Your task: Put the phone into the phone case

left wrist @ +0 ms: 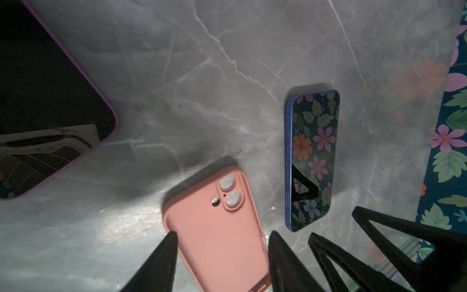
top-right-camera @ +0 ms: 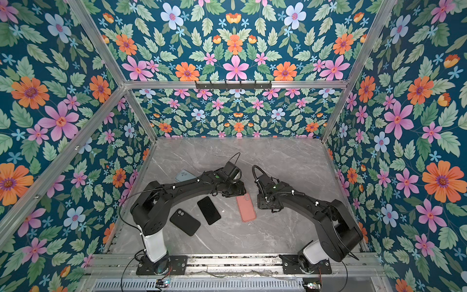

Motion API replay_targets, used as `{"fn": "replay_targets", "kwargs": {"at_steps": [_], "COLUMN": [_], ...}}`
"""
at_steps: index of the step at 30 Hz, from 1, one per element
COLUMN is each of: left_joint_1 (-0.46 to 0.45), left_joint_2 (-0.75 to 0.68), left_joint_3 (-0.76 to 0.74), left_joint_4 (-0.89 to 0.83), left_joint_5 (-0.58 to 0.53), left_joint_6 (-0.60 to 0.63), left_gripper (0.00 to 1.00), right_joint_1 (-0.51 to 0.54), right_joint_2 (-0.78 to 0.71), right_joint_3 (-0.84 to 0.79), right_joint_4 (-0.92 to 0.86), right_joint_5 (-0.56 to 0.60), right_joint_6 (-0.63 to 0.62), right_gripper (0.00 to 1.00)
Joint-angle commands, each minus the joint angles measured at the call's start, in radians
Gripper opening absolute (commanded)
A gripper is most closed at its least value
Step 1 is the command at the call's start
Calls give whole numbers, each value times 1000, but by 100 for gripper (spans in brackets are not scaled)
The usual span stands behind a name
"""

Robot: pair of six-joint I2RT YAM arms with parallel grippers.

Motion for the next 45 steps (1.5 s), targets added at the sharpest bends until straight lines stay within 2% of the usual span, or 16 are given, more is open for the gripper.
{"fn": "replay_targets", "kwargs": {"at_steps": [1,7,17,26,33,45], "left_joint_1": [12,19,48,49,49,72], "left_joint_2": [-8,15,80,146,188,249], "left_joint_3": [5,30,109,181,234,286], "left_joint_4": [-4,-4,-45,-36,-36,-11], "left_joint_5": [3,22,52,91,104,166], "left_joint_6": [24,43,109,114,115,122], "left_gripper": [63,65,66,66,66,66], "right_joint_1": [-2,-11,-36,-55,-55,-62], "right_joint_2": [18,42,91,144,197,198], "right_joint_3": [15,30,66,74,65,42], "right_joint_4": [2,17,30,39,59,93], "right_joint_5": [-4,-16,-29,-33,-42,-76], "right_joint_6": [-1,-11,-31,-43,-40,-44], "right_gripper": [82,86,86,85,81,70]}}
